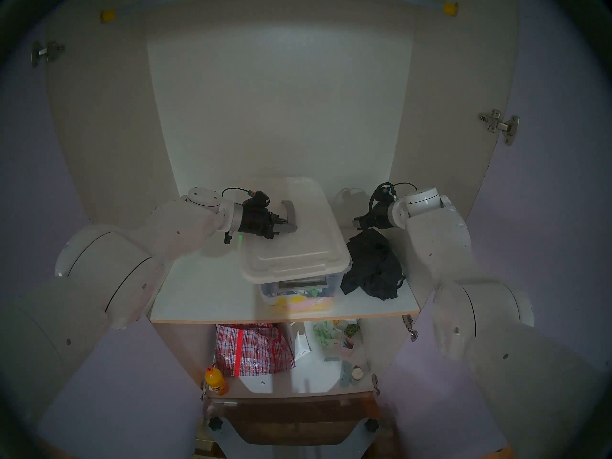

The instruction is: Take clothing out of the storage bin and put the lid back on the bin

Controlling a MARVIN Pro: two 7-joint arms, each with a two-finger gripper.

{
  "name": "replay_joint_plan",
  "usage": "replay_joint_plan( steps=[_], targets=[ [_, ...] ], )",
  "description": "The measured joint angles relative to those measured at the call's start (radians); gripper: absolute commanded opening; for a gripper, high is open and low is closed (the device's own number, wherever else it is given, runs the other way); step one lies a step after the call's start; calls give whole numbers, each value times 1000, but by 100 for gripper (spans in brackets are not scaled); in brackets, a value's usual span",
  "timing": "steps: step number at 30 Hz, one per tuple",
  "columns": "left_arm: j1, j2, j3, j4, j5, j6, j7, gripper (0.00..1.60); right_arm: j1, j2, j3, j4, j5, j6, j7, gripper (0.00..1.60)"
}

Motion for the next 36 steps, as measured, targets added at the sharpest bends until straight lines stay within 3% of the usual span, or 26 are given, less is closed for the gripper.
replay_joint_plan(
  steps=[22, 23, 27, 30, 32, 33, 35, 36],
  targets=[
    [51, -15, 0, 11, 10, -82, -3, 0, 0, 0, 0, 2, -1, 0, 0, 160],
    [51, -17, 0, 11, 10, -85, -1, 18, 0, 0, 0, 2, -1, 0, 0, 160],
    [52, -18, 1, 12, 12, -92, 5, 24, 0, 0, 0, 2, -1, 0, 0, 160],
    [52, -18, 1, 14, 14, -98, 12, 70, 0, 0, 0, 2, -1, 0, 0, 160],
    [52, -18, 2, 16, 16, -101, 18, 79, 0, 0, 0, 3, -1, 0, 0, 160],
    [52, -18, 3, 18, 20, -106, 28, 147, 0, 0, 0, 3, -1, 0, 0, 160],
    [52, -17, 4, 19, 23, -110, 35, 147, 0, 0, 0, 3, -1, 0, 0, 160],
    [52, -18, 4, 20, 24, -111, 37, 160, 0, 0, 0, 3, -1, 0, 0, 160]
  ],
)
